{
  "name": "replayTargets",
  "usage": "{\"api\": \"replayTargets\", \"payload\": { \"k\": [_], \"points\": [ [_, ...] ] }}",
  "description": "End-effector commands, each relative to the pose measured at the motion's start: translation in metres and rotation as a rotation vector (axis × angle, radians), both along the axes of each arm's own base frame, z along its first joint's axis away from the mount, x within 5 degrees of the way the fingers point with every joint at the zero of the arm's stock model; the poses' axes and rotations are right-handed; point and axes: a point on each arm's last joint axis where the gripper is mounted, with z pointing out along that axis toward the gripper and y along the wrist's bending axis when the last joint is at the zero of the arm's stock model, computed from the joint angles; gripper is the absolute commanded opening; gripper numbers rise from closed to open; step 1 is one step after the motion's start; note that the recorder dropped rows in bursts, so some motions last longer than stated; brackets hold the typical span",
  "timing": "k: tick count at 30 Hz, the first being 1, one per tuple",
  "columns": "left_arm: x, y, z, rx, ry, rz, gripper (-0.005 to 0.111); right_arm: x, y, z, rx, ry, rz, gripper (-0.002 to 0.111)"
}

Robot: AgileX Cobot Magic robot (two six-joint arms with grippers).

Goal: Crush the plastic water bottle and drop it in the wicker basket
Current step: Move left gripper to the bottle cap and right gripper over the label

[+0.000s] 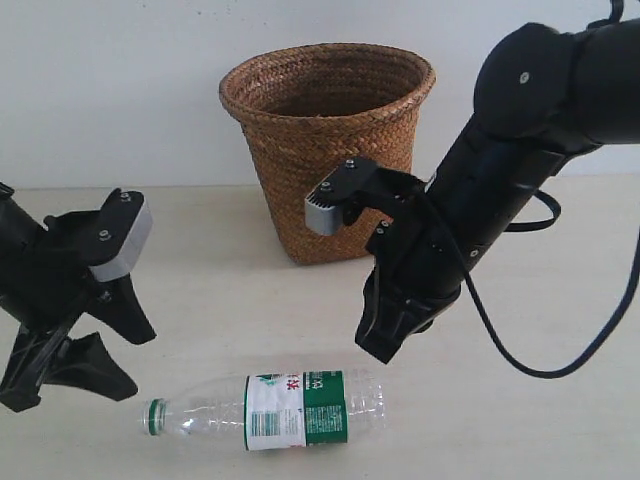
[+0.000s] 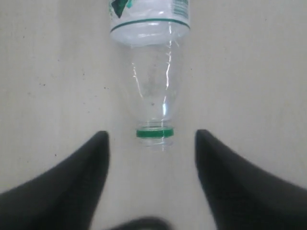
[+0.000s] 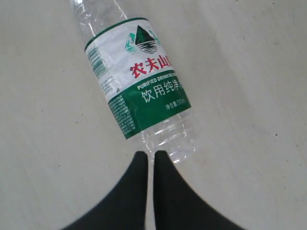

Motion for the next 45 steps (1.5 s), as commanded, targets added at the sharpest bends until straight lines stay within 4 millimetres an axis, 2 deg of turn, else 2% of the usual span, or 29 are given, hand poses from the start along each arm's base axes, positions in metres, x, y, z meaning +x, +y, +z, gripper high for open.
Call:
{"api": "replayTargets", "payload": {
  "k": [1, 6, 17, 26, 29, 35, 40, 45],
  "points": [
    [0.009, -0.002, -0.009, 0.029, -0.022, 0.056, 0.076, 0.004, 0.004, 0.002, 0.007, -0.007, 0.015, 0.0],
    [0.009, -0.004, -0.027, 0.043, 0.045, 0.045, 0.075, 0.005, 0.006, 0.002, 0.029, -0.008, 0.0, 0.0],
    [0.007, -0.026, -0.063, 0.106, 0.057, -0.019, 0.075, 0.004, 0.007, 0.003, 0.045, 0.002, -0.008, 0.0],
    [0.012, -0.026, -0.084, 0.129, 0.066, -0.002, 0.068, 0.004, 0.007, 0.003, 0.047, 0.005, -0.012, 0.0],
    [0.013, -0.026, -0.085, 0.13, 0.06, 0.001, 0.056, 0.004, 0.008, 0.003, 0.054, 0.009, -0.015, 0.0],
    [0.01, -0.025, -0.085, 0.143, 0.086, -0.031, 0.007, 0.005, 0.018, -0.008, 0.113, 0.094, -0.053, 0.0],
    [0.006, -0.025, -0.085, 0.144, 0.124, -0.037, 0.004, 0.003, 0.041, -0.024, 0.173, 0.145, -0.081, 0.0],
    [0.007, -0.025, -0.085, 0.144, 0.148, 0.053, 0.004, 0.009, 0.062, -0.029, 0.162, 0.198, -0.148, 0.0]
  ]
}}
